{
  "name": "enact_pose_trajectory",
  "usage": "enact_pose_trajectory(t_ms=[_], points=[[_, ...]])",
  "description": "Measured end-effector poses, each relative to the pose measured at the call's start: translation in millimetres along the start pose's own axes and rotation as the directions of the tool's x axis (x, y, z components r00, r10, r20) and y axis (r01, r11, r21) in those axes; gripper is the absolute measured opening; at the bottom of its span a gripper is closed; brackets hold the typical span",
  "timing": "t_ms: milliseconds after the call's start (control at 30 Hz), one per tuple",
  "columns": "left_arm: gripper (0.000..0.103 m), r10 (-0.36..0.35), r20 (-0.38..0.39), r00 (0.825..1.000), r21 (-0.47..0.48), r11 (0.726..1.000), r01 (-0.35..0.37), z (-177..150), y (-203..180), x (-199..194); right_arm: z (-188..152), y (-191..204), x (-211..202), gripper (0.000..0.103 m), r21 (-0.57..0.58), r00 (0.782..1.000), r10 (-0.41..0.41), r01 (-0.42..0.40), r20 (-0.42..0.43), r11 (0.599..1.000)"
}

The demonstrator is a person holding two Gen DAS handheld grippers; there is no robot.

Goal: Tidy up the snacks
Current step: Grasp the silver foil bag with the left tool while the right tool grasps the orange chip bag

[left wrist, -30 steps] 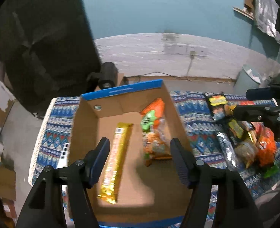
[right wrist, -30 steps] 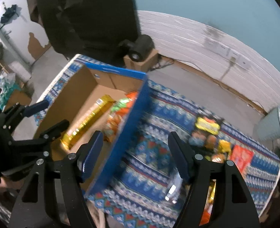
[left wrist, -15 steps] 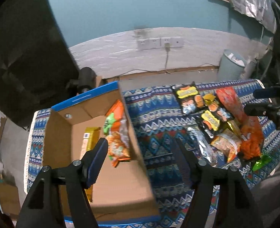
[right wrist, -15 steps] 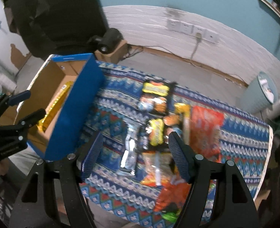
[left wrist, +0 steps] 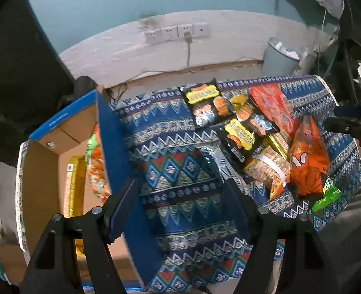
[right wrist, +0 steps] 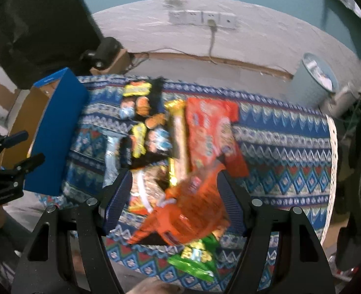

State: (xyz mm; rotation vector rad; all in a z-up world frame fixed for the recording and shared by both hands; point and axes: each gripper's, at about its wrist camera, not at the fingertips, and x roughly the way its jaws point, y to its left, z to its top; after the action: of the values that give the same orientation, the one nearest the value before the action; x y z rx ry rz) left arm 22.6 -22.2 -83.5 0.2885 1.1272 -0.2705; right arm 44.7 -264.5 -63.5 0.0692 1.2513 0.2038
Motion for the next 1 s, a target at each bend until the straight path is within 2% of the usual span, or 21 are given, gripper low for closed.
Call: enact_pose_trajectory(t_ms=[267, 500, 800, 1000], points=[[0.074, 0.005, -0.027, 1.000, 0.030, 1.000, -0.005, 4, -21, 16, -21, -28, 14, 0.072, 0.064, 0.999, -0.001, 0.003, -0.039, 0.998], [0.074, 0.014, -0.056, 0.998, 0.042, 0.999, -0.012, 9, -31, 33, -35, -35, 39, 0.072, 0.093, 0.995, 0.006, 0.004, -0.100, 0.996], [0.075, 0.019, -0.095, 0.995, -0.017, 1.000, -0.021, 17, -32, 63, -37, -44, 65, 0.072, 0.153, 0.990, 0.011, 0.010, -0.139, 0.988], [0.078, 0.000, -0.143, 0.990, -0.046, 0.999, -0.007, 19, -33, 87, -34, -46, 83, 0.076, 0.183, 0.988, 0.050, -0.022, -0.145, 0.983]])
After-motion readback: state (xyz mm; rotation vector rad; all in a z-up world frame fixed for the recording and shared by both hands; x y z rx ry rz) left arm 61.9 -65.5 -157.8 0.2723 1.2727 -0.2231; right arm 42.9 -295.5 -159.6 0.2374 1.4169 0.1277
